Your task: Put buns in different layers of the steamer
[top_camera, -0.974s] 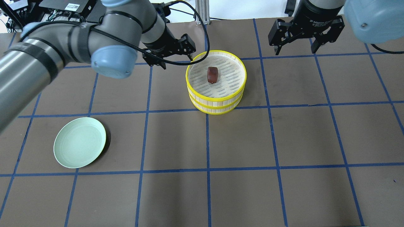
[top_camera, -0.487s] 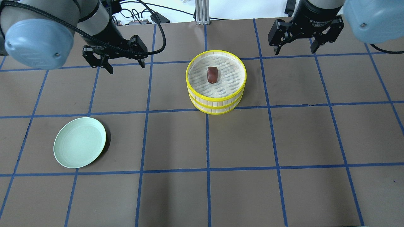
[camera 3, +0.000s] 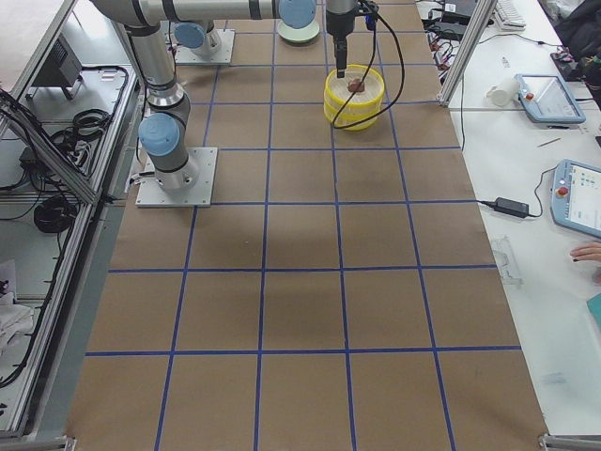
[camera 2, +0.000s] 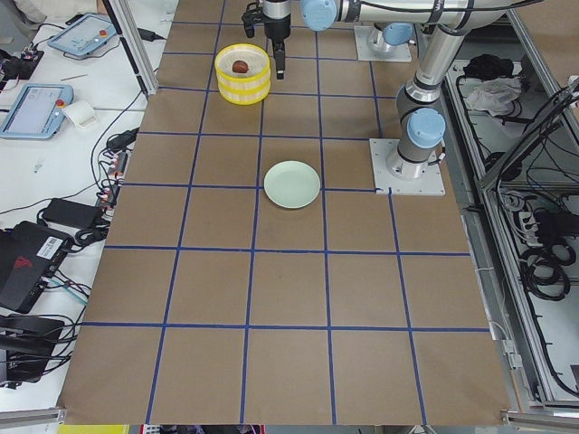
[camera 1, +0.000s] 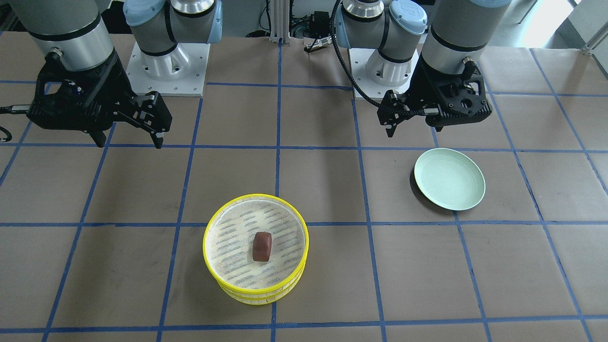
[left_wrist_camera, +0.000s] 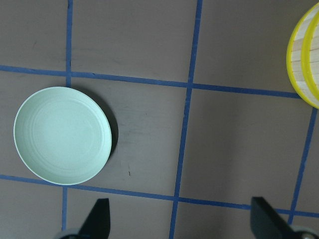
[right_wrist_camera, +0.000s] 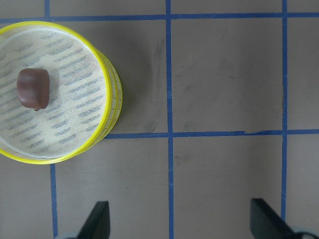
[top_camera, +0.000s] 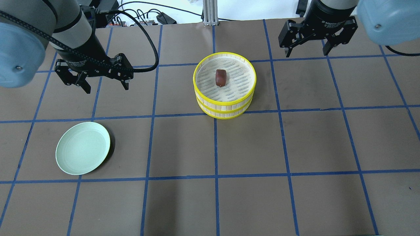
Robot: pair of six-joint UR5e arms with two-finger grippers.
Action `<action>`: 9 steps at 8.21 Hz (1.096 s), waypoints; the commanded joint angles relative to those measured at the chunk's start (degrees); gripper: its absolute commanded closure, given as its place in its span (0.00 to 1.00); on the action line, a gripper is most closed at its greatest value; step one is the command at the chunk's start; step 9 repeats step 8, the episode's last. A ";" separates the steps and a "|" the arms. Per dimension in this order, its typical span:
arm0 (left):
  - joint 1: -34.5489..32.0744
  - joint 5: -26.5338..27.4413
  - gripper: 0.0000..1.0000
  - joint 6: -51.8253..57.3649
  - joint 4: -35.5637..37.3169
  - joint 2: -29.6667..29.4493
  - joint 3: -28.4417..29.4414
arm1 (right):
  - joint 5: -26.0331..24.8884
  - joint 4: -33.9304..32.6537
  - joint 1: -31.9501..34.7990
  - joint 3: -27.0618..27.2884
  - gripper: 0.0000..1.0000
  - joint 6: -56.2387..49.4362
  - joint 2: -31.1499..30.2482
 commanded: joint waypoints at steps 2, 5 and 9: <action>-0.27 0.22 0.00 -0.06 -0.32 0.37 -0.75 | 0.01 -1.10 0.00 0.00 0.00 0.00 0.00; -0.53 -0.21 0.00 -0.67 -0.23 0.37 -0.84 | 0.01 -1.11 0.00 0.00 0.00 0.00 0.00; -0.62 -0.21 0.00 -0.68 -0.23 0.37 -0.84 | 0.09 -1.19 0.09 0.00 0.00 0.00 0.09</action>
